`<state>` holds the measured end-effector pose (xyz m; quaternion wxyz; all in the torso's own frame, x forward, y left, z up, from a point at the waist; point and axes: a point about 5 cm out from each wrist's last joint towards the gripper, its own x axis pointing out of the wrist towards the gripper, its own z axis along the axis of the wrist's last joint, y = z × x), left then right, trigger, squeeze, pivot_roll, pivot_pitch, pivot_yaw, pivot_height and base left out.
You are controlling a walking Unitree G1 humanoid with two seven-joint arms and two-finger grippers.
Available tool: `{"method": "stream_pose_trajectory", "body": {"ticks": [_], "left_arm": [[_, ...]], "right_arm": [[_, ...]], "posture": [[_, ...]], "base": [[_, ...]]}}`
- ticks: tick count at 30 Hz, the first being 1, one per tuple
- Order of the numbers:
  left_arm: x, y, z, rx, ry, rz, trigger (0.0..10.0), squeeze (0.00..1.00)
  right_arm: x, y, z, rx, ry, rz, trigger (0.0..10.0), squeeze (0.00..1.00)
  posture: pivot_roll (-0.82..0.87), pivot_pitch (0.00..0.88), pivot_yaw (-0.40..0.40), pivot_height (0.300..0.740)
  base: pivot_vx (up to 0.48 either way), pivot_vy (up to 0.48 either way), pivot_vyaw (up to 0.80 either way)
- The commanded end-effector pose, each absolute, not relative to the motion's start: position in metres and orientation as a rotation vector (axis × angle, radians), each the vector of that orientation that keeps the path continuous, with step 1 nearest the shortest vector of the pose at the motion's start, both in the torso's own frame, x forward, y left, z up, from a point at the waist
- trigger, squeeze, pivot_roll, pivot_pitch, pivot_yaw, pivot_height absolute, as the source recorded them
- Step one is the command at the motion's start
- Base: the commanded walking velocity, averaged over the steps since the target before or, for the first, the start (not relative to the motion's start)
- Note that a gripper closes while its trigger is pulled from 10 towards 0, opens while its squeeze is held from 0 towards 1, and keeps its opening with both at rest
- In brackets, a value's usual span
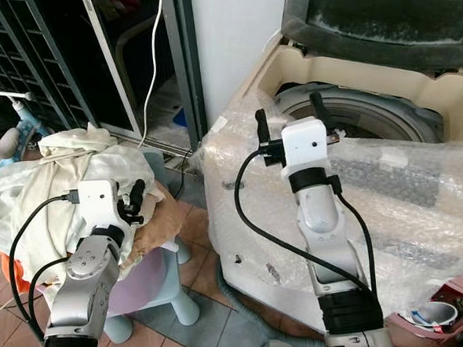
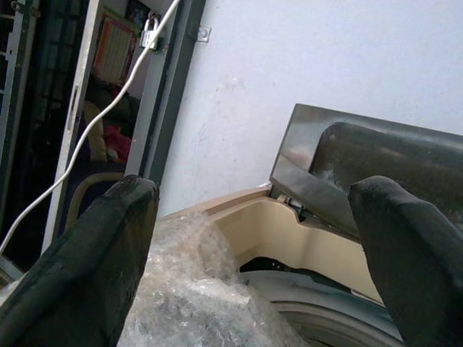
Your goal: Clothes washing
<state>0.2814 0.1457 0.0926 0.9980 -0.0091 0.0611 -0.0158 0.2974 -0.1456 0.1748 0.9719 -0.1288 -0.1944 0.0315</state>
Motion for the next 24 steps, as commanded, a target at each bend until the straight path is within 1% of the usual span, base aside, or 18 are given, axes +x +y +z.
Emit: {"method": "stream_pose_trajectory", "body": {"ticks": [1,2,9,12,13,14,15,17,21,24], "left_arm": [[0.283,0.147,0.091,-0.006,0.126,-0.018,10.0,0.00],[0.283,0.147,0.091,-0.007,0.126,-0.017,10.0,0.00],[0.283,0.147,0.091,-0.006,0.128,-0.018,10.0,0.00],[0.284,0.146,0.090,-0.003,0.126,-0.027,10.0,0.00],[0.284,0.146,0.090,-0.003,0.126,-0.028,10.0,0.00],[0.284,0.146,0.090,-0.003,0.126,-0.028,10.0,0.00],[0.285,0.145,0.090,-0.004,0.124,-0.032,10.0,0.00],[0.285,0.145,0.090,-0.008,0.122,-0.033,10.0,0.00],[0.285,0.146,0.089,-0.012,0.126,-0.028,10.0,0.00],[0.285,0.145,0.088,-0.030,0.129,-0.043,10.0,0.00]], "right_arm": [[0.293,-0.145,0.161,-0.261,-0.344,0.082,10.0,1.00],[0.289,-0.145,0.150,-0.245,-0.304,0.081,10.0,1.00],[0.281,-0.135,0.142,-0.217,-0.279,0.122,10.0,1.00],[0.275,-0.136,0.125,-0.274,-0.242,0.136,10.0,1.00],[0.275,-0.136,0.123,-0.285,-0.240,0.136,10.0,0.37],[0.275,-0.136,0.123,-0.285,-0.240,0.136,10.0,0.37],[0.271,-0.137,0.111,-0.295,-0.210,0.135,10.0,0.00],[0.271,-0.136,0.100,-0.307,-0.168,0.124,10.0,0.00],[0.275,-0.136,0.096,-0.293,-0.134,0.120,10.0,0.00],[0.274,-0.132,0.094,-0.357,-0.139,0.137,10.0,0.00]], "posture": [[-0.06,0.000,0.025,0.740],[-0.06,0.000,0.024,0.740],[-0.07,0.000,0.026,0.740],[-0.07,0.000,0.030,0.740],[-0.07,0.000,0.029,0.740],[-0.07,0.000,0.029,0.740],[-0.06,0.000,0.031,0.740],[-0.06,0.000,0.033,0.740],[-0.07,0.000,0.038,0.740],[-0.07,0.000,0.041,0.740]], "base": [[-0.296,0.000,0.00],[-0.304,0.000,0.00],[-0.302,0.000,0.00],[-0.184,0.000,0.00],[0.000,0.000,0.00],[0.000,0.000,0.00],[0.000,0.000,0.00],[0.000,0.000,0.00],[0.000,0.000,0.00],[0.000,0.000,0.00]]}}
